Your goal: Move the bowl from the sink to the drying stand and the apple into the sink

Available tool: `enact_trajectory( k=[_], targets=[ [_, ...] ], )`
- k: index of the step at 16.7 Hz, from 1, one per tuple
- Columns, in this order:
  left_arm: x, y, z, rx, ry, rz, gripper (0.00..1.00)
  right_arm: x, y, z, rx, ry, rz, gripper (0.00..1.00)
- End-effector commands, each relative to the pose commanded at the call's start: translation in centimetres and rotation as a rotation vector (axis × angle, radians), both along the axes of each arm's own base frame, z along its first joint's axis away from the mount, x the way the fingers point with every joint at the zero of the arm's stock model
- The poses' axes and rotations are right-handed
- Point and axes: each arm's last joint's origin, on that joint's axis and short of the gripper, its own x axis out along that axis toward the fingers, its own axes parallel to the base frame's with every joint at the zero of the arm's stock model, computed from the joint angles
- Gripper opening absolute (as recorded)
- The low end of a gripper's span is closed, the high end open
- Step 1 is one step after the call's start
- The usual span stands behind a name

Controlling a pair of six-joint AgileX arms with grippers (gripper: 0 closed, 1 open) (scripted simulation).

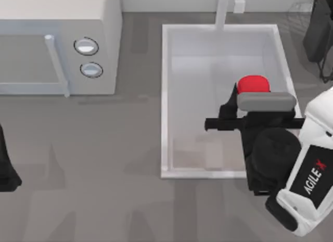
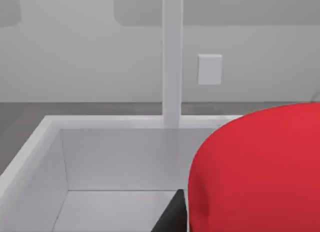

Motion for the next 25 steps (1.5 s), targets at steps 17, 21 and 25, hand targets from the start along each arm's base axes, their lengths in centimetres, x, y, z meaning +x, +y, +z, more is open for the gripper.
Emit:
enact_trajectory(
  k=[17,21,25],
  targets=[
    [0.0,0.0,0.0,0.000,0.000,0.000,1.00,0.0,0.0,0.0,0.000,0.000,0.000,1.00],
    [0.0,0.0,0.0,0.000,0.000,0.000,1.00,0.0,0.0,0.0,0.001,-0.001,0.000,1.00],
    [0.0,0.0,0.0,0.000,0.000,0.000,1.00,-0.4,-1.1,0.6,-0.021,0.036,0.019,1.00]
  ],
)
